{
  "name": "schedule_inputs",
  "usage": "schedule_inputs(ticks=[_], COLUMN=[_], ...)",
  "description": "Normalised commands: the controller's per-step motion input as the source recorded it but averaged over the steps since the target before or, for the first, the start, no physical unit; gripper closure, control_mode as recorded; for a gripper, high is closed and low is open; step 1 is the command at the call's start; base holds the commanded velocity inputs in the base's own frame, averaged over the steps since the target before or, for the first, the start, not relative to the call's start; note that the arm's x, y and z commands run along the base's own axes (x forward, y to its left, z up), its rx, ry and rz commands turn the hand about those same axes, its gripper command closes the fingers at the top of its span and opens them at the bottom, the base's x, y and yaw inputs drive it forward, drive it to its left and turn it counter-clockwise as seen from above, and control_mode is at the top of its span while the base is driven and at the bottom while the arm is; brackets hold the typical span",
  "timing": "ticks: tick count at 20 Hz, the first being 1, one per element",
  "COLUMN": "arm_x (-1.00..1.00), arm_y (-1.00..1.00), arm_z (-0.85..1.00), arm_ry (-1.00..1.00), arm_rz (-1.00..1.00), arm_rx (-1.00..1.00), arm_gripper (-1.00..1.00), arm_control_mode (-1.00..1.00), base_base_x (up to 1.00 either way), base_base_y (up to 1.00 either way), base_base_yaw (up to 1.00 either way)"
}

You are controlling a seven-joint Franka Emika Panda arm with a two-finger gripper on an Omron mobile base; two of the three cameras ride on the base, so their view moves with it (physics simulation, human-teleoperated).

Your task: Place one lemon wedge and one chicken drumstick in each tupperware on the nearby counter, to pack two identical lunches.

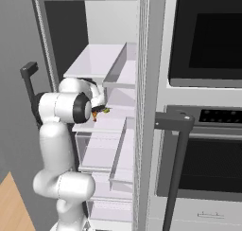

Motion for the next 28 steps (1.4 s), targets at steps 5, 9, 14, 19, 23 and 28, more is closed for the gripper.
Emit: schedule_inputs(ticks=[5,9,14,19,23,28], arm_x=[0.56,-0.27,-1.0,-1.0,-1.0,-1.0], arm_y=[0.0,0.03,-0.26,-0.61,-0.06,0.24], arm_z=[-0.71,-0.75,-0.15,0.0,0.18,0.5], arm_ry=[0.21,0.21,0.02,-0.1,-0.01,0.0], arm_rz=[0.03,0.02,0.0,0.0,-0.05,-0.02], arm_rx=[0.0,-0.02,0.0,0.0,0.0,-0.04], arm_gripper=[-1.0,1.0,1.0,1.0,1.0,1.0], arm_control_mode=[-1.0,-1.0,-1.0,-1.0,-1.0,-1.0], base_base_x=[0.0,0.0,0.0,0.0,0.0,0.0], base_base_y=[0.0,0.0,0.0,0.0,0.0,0.0], base_base_yaw=[0.0,0.0,0.0,0.0,0.0,0.0])
